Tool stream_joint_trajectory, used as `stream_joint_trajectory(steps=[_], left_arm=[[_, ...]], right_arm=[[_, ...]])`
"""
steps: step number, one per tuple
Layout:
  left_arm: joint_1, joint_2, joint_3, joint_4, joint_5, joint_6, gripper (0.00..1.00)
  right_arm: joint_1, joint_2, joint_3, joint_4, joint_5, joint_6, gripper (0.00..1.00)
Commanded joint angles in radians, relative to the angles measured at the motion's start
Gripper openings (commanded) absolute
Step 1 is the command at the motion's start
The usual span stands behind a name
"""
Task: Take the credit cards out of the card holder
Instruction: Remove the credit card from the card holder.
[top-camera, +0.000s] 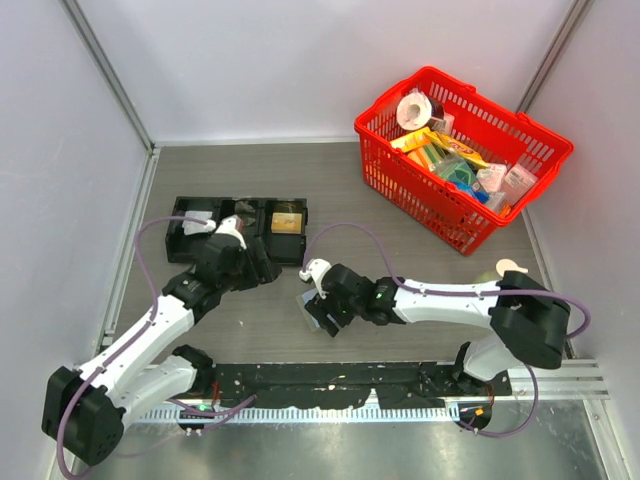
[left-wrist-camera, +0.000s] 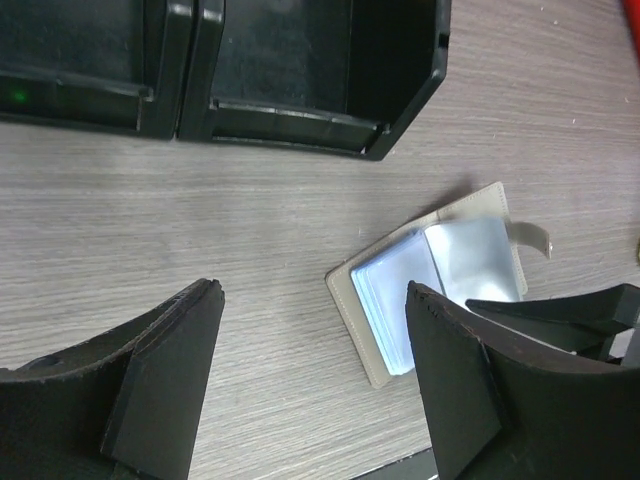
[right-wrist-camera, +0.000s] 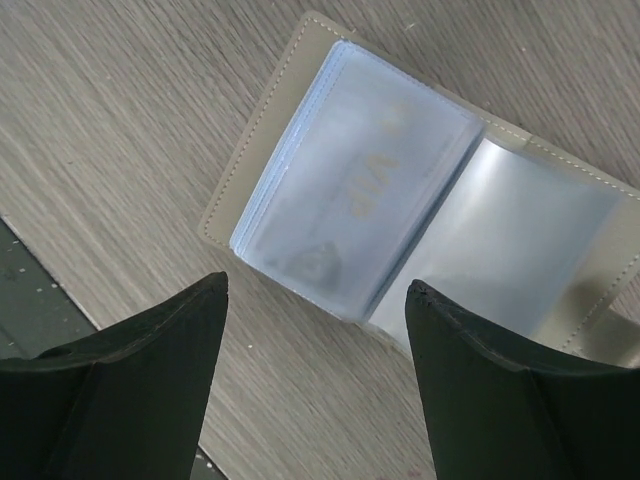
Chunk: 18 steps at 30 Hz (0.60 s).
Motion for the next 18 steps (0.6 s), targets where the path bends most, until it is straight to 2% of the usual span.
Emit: stream_joint_trajectory(steps=[1, 7, 11, 15, 18], left_arm=[[-0.017, -0.024, -0.046, 0.114, 0.052, -0.053, 0.78], [-0.043, 0.008, -0.059, 0.153, 0.063, -0.067, 0.77], [-0.068, 0.041, -0.063, 0.186, 0.063, -0.074, 0.78], [-0.110, 0.083, -0.082, 0.237, 0.068, -0.096, 0.78], [-0.143, 0.121, -0.089, 0.283, 0.071, -0.116, 0.77]], right_arm=[[0.018, 0.053, 0.040, 0.045, 0.111, -0.016, 0.76], [0.020, 0.108, 0.029, 0.059, 0.174, -0.008, 0.75], [0.015, 0.112, 0.020, 0.060, 0.148, 0.005, 0.65], [-0.034, 0.085, -0.021, 0.111, -0.004, 0.027, 0.56], [-0.083, 0.061, -0.057, 0.138, -0.126, 0.047, 0.52]])
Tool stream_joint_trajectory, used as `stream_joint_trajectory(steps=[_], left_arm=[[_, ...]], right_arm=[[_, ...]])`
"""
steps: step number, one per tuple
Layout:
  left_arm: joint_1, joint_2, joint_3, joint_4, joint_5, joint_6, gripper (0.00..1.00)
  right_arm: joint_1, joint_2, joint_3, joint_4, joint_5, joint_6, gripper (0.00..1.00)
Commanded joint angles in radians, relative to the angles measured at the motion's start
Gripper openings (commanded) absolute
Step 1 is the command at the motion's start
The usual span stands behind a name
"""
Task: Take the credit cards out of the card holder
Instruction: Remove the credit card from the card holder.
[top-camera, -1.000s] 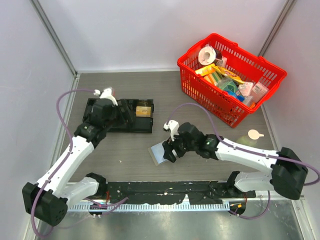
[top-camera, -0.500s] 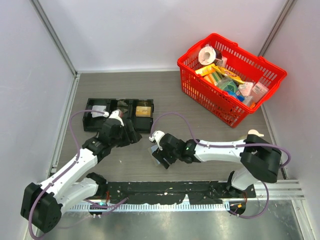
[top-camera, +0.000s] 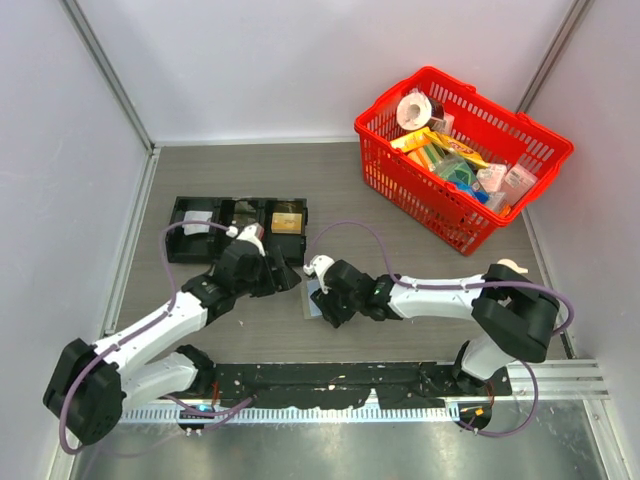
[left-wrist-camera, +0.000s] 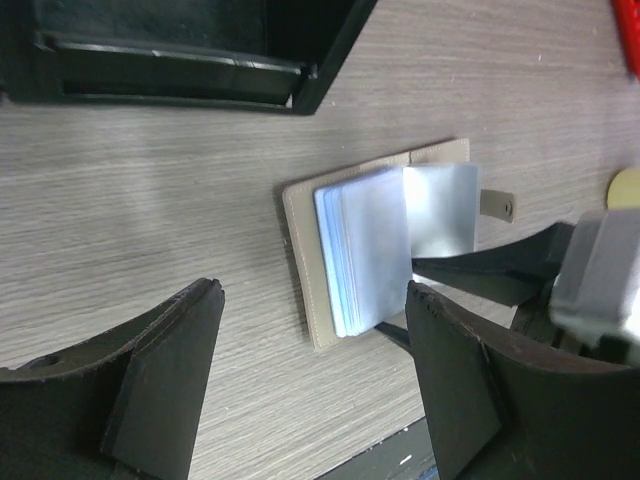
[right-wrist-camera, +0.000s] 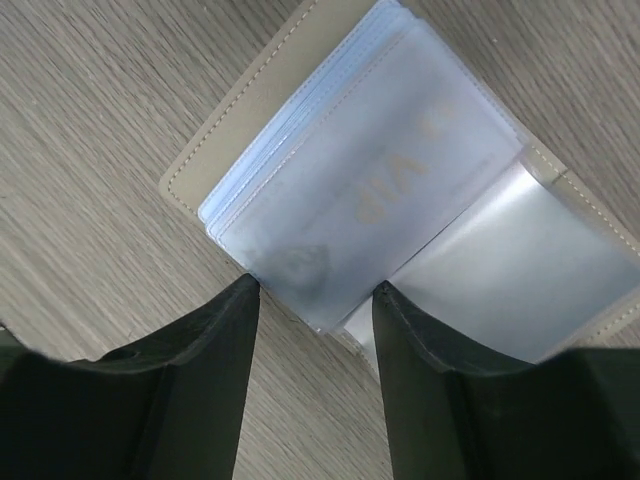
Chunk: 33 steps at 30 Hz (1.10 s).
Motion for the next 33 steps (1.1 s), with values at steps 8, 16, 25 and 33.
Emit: stream_joint_trajectory(steps=[8, 16, 25, 33], left_arm=[[-0.097, 0.150, 0.014, 0.188, 0.025, -0.057, 0.67], [-0.123, 0.239, 0.063, 0.193, 0.019, -0.057, 0.62], [-0.149, 0.334, 0.126, 0.190, -0.007, -0.051, 0.52], [-0.159, 0.460, 0.160, 0.183, 0.018, -0.052, 0.37]], right_arm=[[-0.190, -0.111, -0.107, 0.107, -0.352, 0.068, 0.52], [-0.200, -0.145, -0.125, 0.090, -0.328, 0.062, 0.35], [-0.200, -0.215, -0.132, 0.058, -0.133, 0.113, 0.35], [-0.203, -0.179, -0.086, 0.067, -0.015, 0.151, 0.46]])
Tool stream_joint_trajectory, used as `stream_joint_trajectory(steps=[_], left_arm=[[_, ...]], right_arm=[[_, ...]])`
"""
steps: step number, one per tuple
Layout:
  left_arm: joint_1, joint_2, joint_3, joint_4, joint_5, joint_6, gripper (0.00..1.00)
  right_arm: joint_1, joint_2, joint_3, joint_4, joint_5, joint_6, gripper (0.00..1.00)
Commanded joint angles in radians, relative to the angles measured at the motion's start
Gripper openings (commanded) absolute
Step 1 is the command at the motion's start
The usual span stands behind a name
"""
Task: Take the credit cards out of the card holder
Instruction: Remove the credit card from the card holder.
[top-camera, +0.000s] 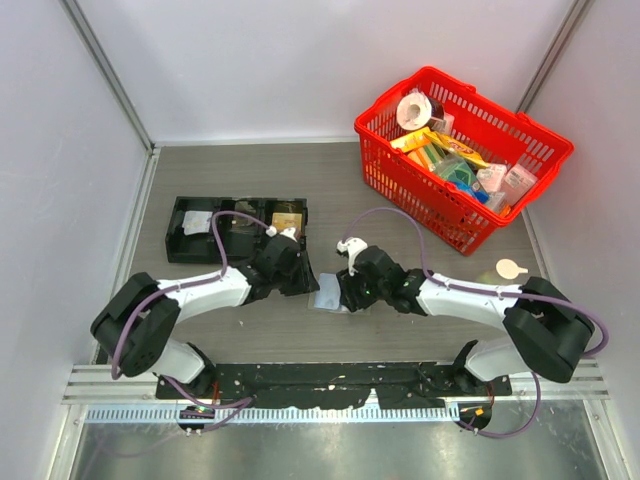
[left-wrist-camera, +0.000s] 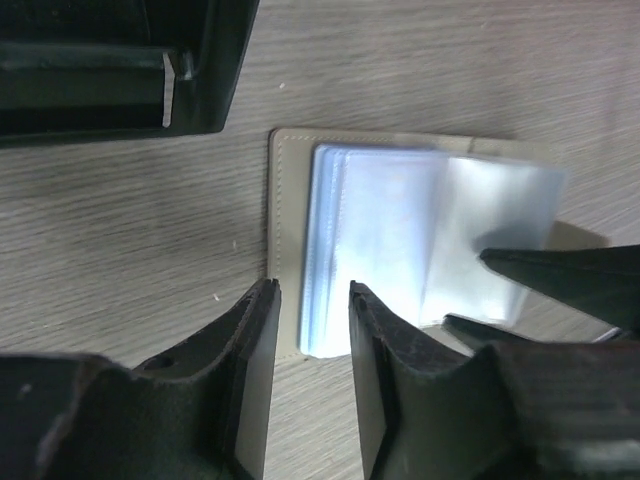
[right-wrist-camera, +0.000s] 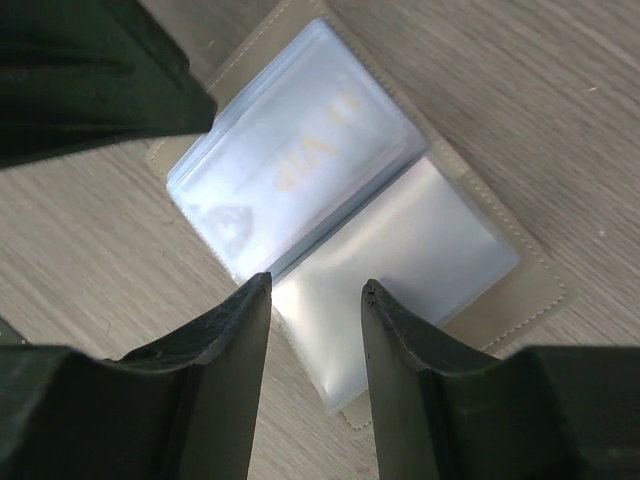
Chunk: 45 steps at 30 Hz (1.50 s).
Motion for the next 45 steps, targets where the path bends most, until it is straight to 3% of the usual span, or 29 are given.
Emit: stream_joint_trajectory(steps=[1, 4, 11, 17, 25, 29, 45], left_arm=[[-0.017, 0.038, 0.023, 0.026, 0.011, -0.020, 0.34], [-0.034, 0.034, -0.014, 0.045, 0.009, -0.070, 0.29], [-0.105, 0.014, -0.140, 0.167, 0.017, -0.230, 0.26], [-0.153, -0.063, -0.249, 0.261, -0.012, -0.329, 0.27], [-0.154, -0.208, -0.231, 0.140, -0.153, -0.279, 0.26], [-0.153, -0.236, -0.211, 0.089, -0.213, -0.250, 0.21], [-0.153, -0.041, -0.115, 0.059, -0.199, -0.205, 0.02]], right_arm=[[-0.005, 0.023, 0.065, 0.008, 0.126, 0.042, 0.46], [-0.005, 0.032, 0.089, -0.012, 0.120, 0.067, 0.48], [-0.002, 0.049, 0.123, -0.014, 0.070, 0.092, 0.69], [0.010, 0.112, 0.157, -0.029, 0.031, 0.081, 0.74], [0.050, 0.153, 0.188, -0.052, 0.015, 0.044, 0.77], [0.058, 0.161, 0.197, -0.052, 0.018, 0.050, 0.79], [0.078, 0.238, 0.197, -0.070, 0.104, 0.050, 0.79]])
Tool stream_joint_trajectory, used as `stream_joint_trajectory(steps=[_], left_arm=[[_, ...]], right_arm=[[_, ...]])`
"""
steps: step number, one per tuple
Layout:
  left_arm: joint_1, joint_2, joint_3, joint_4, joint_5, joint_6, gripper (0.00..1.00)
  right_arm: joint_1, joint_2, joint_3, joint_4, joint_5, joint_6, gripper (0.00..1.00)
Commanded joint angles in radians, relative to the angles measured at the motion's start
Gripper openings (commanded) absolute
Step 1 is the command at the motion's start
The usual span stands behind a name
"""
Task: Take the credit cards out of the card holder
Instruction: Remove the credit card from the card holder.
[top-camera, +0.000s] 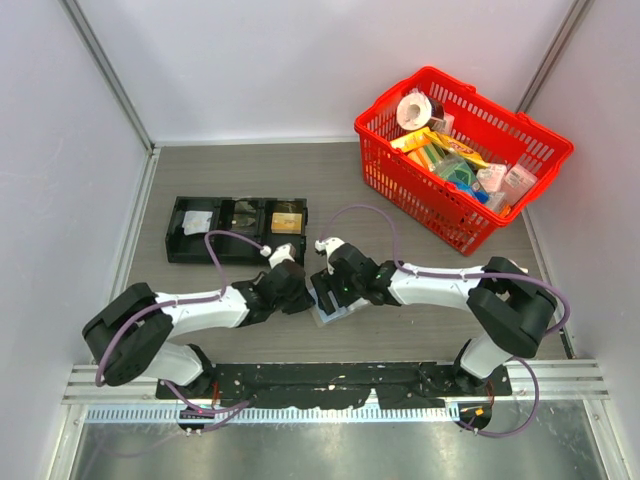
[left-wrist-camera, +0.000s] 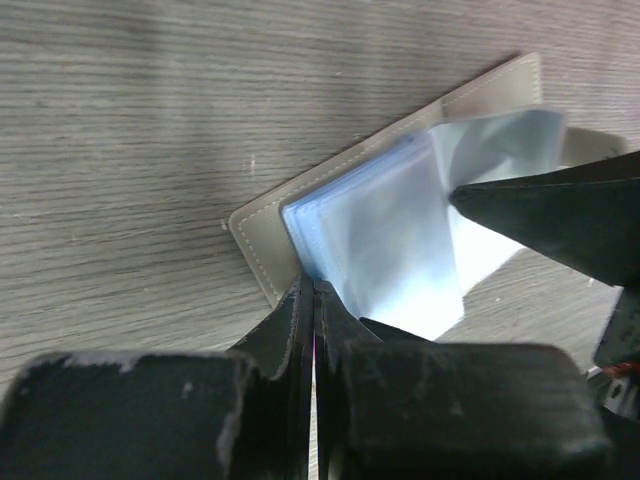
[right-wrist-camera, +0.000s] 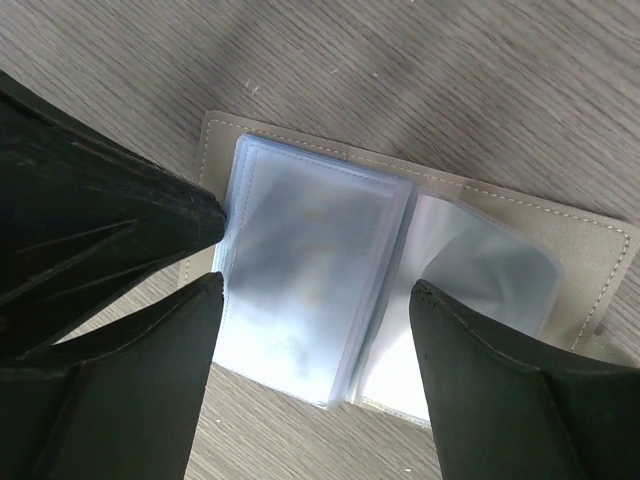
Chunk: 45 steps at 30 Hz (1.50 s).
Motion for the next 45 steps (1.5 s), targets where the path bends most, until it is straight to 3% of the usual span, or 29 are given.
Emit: stream_joint_trajectory(steps=[1, 4, 8, 23, 30, 32, 39, 42, 45], left_arm=[[-0.001, 0.030, 0.014, -0.013, 0.000, -0.002, 0.01], [-0.001, 0.032, 0.000, -0.050, 0.000, -0.013, 0.01], [-0.001, 0.044, 0.005, -0.084, -0.001, -0.011, 0.00], [-0.001, 0.061, 0.005, -0.107, 0.019, -0.004, 0.00], [-0.003, 0.040, 0.008, -0.111, 0.019, 0.006, 0.00], [-0.001, 0.032, 0.014, -0.113, 0.020, 0.009, 0.00], [-0.003, -0.011, 0.022, -0.117, 0.017, 0.009, 0.00], [-0.001, -0.048, 0.031, -0.130, 0.013, 0.009, 0.03], [-0.001, -0.097, 0.037, -0.134, 0.002, 0.006, 0.07]], right_arm=[[0.010, 0.021, 0.019, -0.026, 0.077, -0.012, 0.79], [0.011, 0.007, 0.018, -0.043, 0.111, -0.013, 0.67], [0.010, 0.001, 0.026, -0.071, 0.160, -0.022, 0.59], [0.005, -0.112, 0.055, -0.224, 0.480, -0.030, 0.61], [-0.079, -0.138, 0.053, -0.339, 0.563, 0.005, 0.61], [-0.082, -0.178, 0.059, -0.332, 0.521, -0.001, 0.61], [-0.081, -0.362, 0.047, -0.150, 0.156, -0.041, 0.61], [-0.081, -0.365, 0.041, -0.096, -0.013, -0.035, 0.58], [-0.101, -0.322, 0.019, -0.053, -0.062, -0.007, 0.53]])
